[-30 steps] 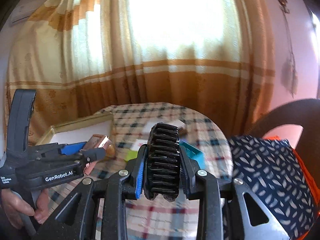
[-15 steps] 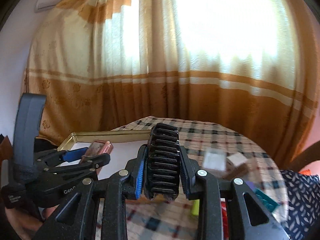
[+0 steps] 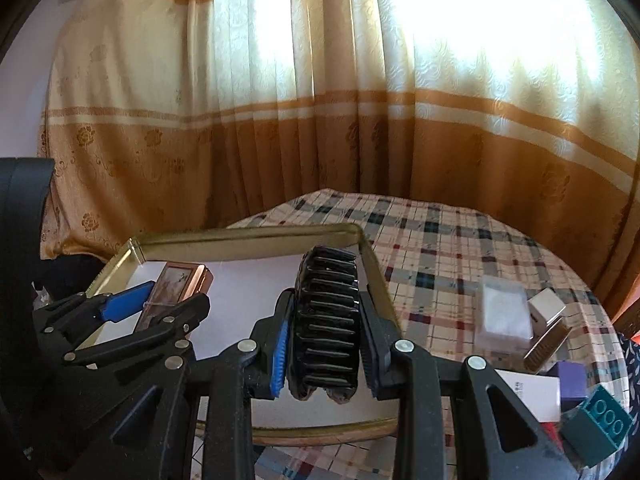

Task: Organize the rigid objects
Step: 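Carry the copper frame into the tray with the left tool while the right tool carries the comb, then lower the black comb into the tray and open the right tool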

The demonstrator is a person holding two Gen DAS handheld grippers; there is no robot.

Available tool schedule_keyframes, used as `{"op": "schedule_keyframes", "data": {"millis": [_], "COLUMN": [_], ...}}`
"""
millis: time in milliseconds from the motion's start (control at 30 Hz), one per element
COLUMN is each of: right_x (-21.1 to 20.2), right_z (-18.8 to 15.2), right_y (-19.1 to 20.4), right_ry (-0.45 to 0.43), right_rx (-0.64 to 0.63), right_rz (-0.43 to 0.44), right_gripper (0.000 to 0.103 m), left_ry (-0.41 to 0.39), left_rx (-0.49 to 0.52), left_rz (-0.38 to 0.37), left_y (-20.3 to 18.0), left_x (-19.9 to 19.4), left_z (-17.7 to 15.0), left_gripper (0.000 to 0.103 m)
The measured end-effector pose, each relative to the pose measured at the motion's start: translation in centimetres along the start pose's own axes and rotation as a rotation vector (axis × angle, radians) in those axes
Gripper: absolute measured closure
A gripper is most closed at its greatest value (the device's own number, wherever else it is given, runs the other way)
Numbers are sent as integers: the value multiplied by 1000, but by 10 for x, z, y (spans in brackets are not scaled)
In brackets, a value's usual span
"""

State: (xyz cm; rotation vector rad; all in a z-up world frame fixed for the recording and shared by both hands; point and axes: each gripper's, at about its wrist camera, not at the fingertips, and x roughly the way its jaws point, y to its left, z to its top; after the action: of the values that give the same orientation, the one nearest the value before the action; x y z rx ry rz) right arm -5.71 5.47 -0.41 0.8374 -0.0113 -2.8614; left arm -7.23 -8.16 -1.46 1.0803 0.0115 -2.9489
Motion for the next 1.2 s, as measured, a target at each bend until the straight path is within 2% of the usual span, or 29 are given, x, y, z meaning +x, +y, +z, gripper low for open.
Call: {"op": "schedule_keyframes", "data": {"millis": [267,333,400,467,500,533,600,633,800,900,1033,1100,1200], "right_x": [10,7,2,-12,-23,-29,-47,-56,-93,-106,-102,-95,-95], "right_z": [-10,-9,-9,-9,-9,-10,-13,-15,-28,-33,-31,-30,-30], "right_y": [-2,-4,-6,-11,-14,-16,-20,-21,-26,-31,-32,-31,-32], "right_ry": [29,8,-17,-83,-131,-164,-239,-275,-415,-470,-451,-414,-411], "right_rx": [12,11,18,42,56,61,67,71,97,129,144,141,142], "right_rz": [14,5,1,-47,-72,-87,-133,-164,-269,-303,-328,-334,-333], "right_gripper": [69,63,42,30,29,28,25,24,14,13,13,13,13], "left_ry": [32,29,23,2,-10,-26,-46,-57,-85,-126,-156,-159,-176], "left_rx": [-11,-16,-22,-29,-32,-40,-55,-65,-76,-88,-58,-41,-35], "left_rz": [16,24,42,57,64,78,99,104,83,48,52,77,114], "left_y": [3,4,5,6,6,6,6,6,0,-8,-22,-27,-29], "left_x": [10,10,8,4,1,-2,-8,-10,-20,-29,-37,-38,-42], "left_z": [-5,-5,-5,-6,-7,-8,-10,-11,-13,-16,-20,-21,-22], "left_gripper": [57,57,57,54,41,24,6,3,2,2,0,0,0]}}
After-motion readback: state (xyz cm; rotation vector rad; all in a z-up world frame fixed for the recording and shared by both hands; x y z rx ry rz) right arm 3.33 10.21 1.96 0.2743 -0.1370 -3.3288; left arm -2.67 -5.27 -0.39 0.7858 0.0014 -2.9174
